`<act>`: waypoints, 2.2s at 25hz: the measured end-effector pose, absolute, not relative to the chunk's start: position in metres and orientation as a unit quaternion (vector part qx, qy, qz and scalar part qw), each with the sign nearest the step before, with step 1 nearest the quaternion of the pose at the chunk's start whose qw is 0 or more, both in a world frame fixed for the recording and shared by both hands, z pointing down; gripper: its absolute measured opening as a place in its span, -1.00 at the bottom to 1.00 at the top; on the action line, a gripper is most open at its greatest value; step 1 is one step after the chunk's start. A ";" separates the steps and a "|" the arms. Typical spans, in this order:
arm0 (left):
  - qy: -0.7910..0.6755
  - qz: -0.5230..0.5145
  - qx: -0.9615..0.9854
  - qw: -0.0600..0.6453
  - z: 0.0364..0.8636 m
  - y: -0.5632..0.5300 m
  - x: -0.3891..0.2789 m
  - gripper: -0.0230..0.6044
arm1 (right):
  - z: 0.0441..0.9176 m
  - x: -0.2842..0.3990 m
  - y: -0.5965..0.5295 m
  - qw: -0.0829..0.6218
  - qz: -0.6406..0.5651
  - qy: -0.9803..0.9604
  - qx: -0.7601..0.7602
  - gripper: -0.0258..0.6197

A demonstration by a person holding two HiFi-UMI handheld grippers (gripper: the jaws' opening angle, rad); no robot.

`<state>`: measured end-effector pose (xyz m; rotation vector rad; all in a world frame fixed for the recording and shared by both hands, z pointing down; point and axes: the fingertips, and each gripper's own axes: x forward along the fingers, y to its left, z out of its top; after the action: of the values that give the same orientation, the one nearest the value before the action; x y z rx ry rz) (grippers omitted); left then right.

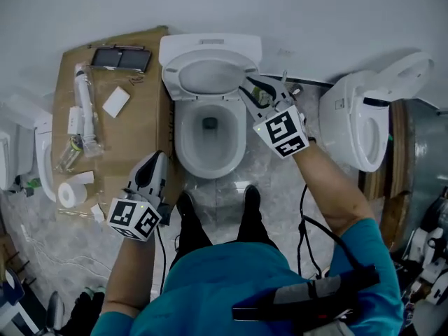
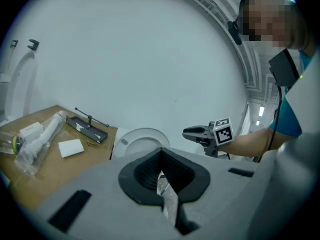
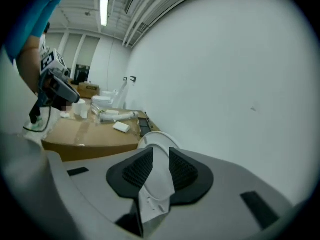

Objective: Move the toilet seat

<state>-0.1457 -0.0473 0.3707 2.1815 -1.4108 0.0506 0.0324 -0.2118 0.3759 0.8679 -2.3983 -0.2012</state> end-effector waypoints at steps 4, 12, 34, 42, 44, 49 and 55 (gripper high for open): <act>-0.523 0.010 0.813 0.258 0.343 -0.035 -0.141 -0.97 | 0.352 0.036 -0.166 0.245 -0.001 -0.922 0.300 -0.68; -0.496 0.010 0.836 0.235 0.290 -0.005 -0.125 -0.97 | 0.294 0.036 -0.099 0.178 0.087 -0.943 0.269 -0.84; -0.479 -0.052 0.856 0.189 0.151 0.010 -0.140 -0.97 | 0.134 0.052 -0.041 0.065 0.146 -0.954 0.253 -0.92; -0.467 -0.055 0.865 0.178 0.137 0.009 -0.135 -0.97 | 0.118 0.036 -0.034 0.038 0.160 -0.959 0.231 -0.92; -0.465 -0.057 0.866 0.173 0.134 0.012 -0.134 -0.97 | 0.116 0.034 -0.031 0.029 0.167 -0.959 0.227 -0.92; -0.468 -0.055 0.862 0.187 0.143 0.029 -0.136 -0.97 | 0.130 0.031 -0.016 0.037 0.177 -0.957 0.226 -0.93; -0.458 -0.050 0.864 0.201 0.155 0.029 -0.126 -0.97 | 0.144 0.030 -0.011 0.048 0.181 -0.957 0.220 -0.93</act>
<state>-0.1256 0.0290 0.1548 2.4141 -1.2804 -0.1393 0.0296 -0.0114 0.1436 0.6721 -2.9186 0.5531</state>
